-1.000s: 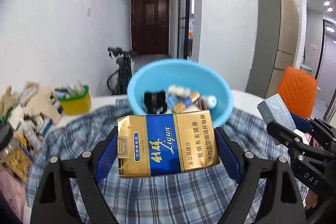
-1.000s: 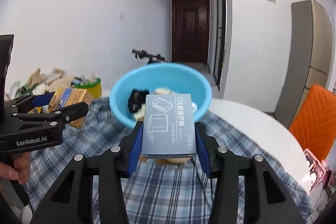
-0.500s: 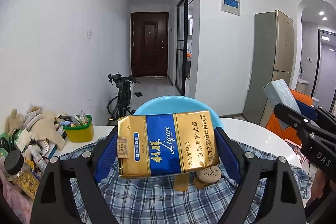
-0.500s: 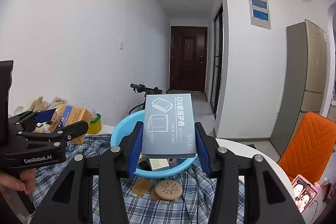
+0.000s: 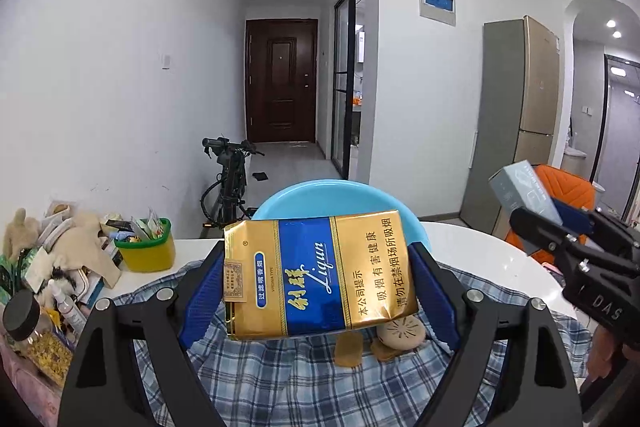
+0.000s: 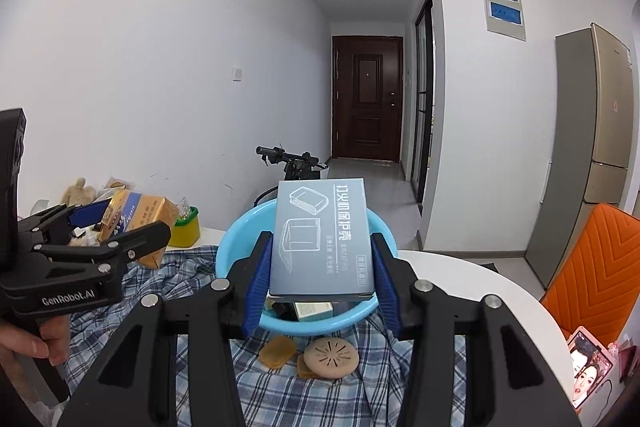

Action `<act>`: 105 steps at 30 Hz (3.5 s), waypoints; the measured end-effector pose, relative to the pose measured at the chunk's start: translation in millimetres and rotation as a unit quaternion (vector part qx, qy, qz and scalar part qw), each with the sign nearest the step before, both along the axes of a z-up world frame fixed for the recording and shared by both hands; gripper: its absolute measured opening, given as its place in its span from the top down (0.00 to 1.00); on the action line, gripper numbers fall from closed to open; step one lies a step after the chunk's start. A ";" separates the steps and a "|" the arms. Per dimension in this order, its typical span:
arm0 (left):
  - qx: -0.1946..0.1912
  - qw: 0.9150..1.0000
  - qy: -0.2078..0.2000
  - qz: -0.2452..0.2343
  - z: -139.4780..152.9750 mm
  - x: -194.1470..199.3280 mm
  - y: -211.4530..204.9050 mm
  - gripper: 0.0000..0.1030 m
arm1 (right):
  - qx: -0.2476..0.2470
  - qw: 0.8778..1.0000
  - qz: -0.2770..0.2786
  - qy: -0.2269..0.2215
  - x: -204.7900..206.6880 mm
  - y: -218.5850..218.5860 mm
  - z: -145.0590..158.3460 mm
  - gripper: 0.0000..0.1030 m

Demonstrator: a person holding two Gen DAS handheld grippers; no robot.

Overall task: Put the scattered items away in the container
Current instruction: 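Lift and carry the gold-blue pack and grey box over the basin, then lower both items into the basin and open both grippers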

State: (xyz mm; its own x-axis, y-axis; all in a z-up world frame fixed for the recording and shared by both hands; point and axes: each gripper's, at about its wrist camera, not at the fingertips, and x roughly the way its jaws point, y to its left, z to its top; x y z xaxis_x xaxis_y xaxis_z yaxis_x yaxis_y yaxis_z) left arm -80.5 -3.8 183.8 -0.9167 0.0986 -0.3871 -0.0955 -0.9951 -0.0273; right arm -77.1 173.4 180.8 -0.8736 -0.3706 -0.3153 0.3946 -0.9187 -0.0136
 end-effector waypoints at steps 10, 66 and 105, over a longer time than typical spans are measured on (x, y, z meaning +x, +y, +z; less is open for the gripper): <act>0.018 1.000 -0.015 -0.008 0.1 -76.6 -7.7 0.15 | -0.001 1.000 0.009 -0.021 -46.2 -10.8 10.7 0.56; 0.023 0.946 -0.322 0.029 -79.5 -341.8 -7.5 0.15 | 0.045 0.929 -0.031 -0.365 -318.4 -34.2 -56.1 0.56; -0.012 0.941 -0.336 -0.030 -161.1 -319.6 17.7 0.14 | 0.042 0.920 -0.031 -0.388 -330.4 -68.8 -98.1 0.56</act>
